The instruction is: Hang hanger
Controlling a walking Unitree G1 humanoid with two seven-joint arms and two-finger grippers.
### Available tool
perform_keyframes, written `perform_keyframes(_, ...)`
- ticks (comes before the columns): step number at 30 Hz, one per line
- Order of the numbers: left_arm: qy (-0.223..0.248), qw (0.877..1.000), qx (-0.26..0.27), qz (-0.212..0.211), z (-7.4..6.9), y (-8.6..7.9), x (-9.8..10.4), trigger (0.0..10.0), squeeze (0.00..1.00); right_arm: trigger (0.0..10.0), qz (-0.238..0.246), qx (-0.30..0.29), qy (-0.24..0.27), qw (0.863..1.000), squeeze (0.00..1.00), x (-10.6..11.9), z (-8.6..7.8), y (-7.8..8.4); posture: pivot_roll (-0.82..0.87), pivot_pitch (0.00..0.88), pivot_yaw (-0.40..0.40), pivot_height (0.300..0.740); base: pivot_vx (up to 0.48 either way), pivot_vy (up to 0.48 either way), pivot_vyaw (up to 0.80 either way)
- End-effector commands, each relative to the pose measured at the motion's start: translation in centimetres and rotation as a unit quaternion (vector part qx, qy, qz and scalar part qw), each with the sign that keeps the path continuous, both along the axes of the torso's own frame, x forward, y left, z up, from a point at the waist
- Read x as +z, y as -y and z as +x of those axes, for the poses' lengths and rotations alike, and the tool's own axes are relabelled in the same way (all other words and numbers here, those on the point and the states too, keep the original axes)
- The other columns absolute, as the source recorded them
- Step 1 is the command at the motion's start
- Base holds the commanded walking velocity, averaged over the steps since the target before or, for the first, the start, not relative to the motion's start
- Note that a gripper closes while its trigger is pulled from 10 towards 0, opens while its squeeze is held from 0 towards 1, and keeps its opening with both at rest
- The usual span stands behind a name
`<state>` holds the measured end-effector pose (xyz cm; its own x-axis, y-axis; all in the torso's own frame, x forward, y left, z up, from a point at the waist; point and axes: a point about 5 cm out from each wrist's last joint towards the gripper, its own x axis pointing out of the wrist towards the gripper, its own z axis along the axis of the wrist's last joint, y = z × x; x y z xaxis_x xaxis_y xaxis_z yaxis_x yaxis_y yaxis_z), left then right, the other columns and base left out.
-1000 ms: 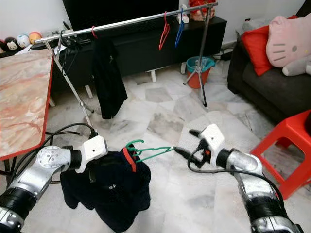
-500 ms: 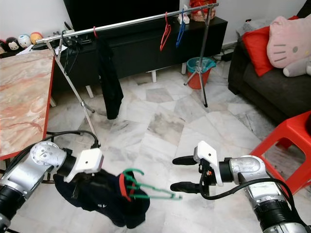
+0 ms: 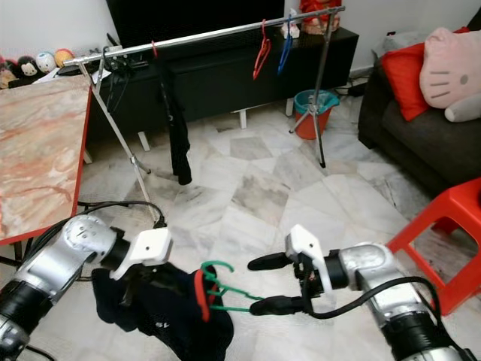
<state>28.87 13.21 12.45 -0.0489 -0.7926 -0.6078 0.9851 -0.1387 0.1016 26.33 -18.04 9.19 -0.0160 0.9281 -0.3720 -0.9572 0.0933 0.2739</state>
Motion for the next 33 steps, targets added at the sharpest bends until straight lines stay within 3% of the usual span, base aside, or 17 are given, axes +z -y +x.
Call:
perform_keyframes(1, 0.009, 1.000, 0.008, -0.003, 0.7, 0.2, 0.9, 10.0, 0.00, 10.0, -0.020, 0.003, -0.006, 1.000, 0.00, -0.7, -0.3, 0.1, 0.03, 0.000, 0.065, 0.740, 0.000, 0.000, 0.00)
perform_keyframes(9, 0.012, 0.999, 0.013, -0.027, 1.3, 1.6, 1.6, 10.0, 0.00, 10.0, -0.021, 0.003, -0.012, 1.000, 0.00, -1.3, -0.4, -0.3, 0.03, 0.000, 0.072, 0.740, 0.000, 0.000, 0.00)
perform_keyframes(14, 0.004, 1.000, 0.004, -0.025, 1.1, 1.7, 1.5, 10.0, 0.00, 10.0, -0.008, -0.035, 0.010, 0.999, 0.00, -1.0, 0.5, -0.6, 0.02, 0.000, 0.084, 0.740, 0.000, 0.000, 0.00)
perform_keyframes(15, 0.004, 1.000, 0.005, -0.025, 1.1, 1.7, 1.5, 10.0, 0.00, 10.0, -0.006, -0.036, 0.010, 0.999, 0.31, -0.9, 0.6, -0.6, 0.02, 0.000, 0.084, 0.740, 0.000, 0.000, 0.00)
perform_keyframes(16, 0.003, 1.000, 0.007, -0.025, 1.2, 1.7, 1.5, 10.0, 0.00, 10.0, -0.005, -0.033, 0.006, 0.999, 0.91, -0.8, 0.6, -0.5, 0.02, 0.000, 0.086, 0.740, 0.000, 0.000, 0.00)
perform_keyframes(17, 0.003, 1.000, 0.007, -0.025, 1.2, 1.7, 1.5, 10.0, 0.00, 10.0, -0.005, -0.033, 0.006, 0.999, 0.91, -0.8, 0.6, -0.5, 0.02, 0.000, 0.086, 0.740, 0.000, 0.000, 0.00)
perform_keyframes(18, 0.002, 1.000, 0.009, -0.025, 1.2, 1.7, 1.5, 10.0, 0.00, 10.0, -0.006, -0.026, 0.004, 1.000, 1.00, -0.7, 0.5, -0.4, 0.02, 0.000, 0.086, 0.740, 0.000, 0.000, 0.00)
perform_keyframes(20, -0.001, 1.000, 0.011, -0.026, 1.3, 1.7, 1.4, 10.0, 0.00, 10.0, -0.023, -0.016, 0.007, 1.000, 0.95, -0.8, 0.4, -0.2, 0.02, 0.000, 0.086, 0.740, 0.000, 0.000, 0.00)
perform_keyframes(21, -0.001, 1.000, 0.011, -0.026, 1.3, 1.8, 1.4, 10.0, 0.00, 10.0, -0.047, -0.011, 0.021, 0.999, 0.13, -1.1, 0.4, 0.1, 0.02, 0.000, 0.086, 0.740, 0.000, 0.000, 0.00)
perform_keyframes(22, -0.001, 1.000, 0.011, -0.027, 1.3, 1.8, 1.4, 10.0, 0.00, 10.0, -0.059, -0.014, 0.028, 0.998, 0.00, -1.3, 0.5, 0.2, 0.01, 0.000, 0.086, 0.740, 0.000, 0.000, 0.00)
perform_keyframes(33, -0.002, 1.000, 0.011, -0.027, 1.2, 1.7, 1.3, 10.0, 0.00, 10.0, -0.092, -0.048, 0.054, 0.993, 0.00, -2.3, 1.4, 0.2, 0.02, 0.000, 0.085, 0.740, 0.000, 0.000, 0.00)
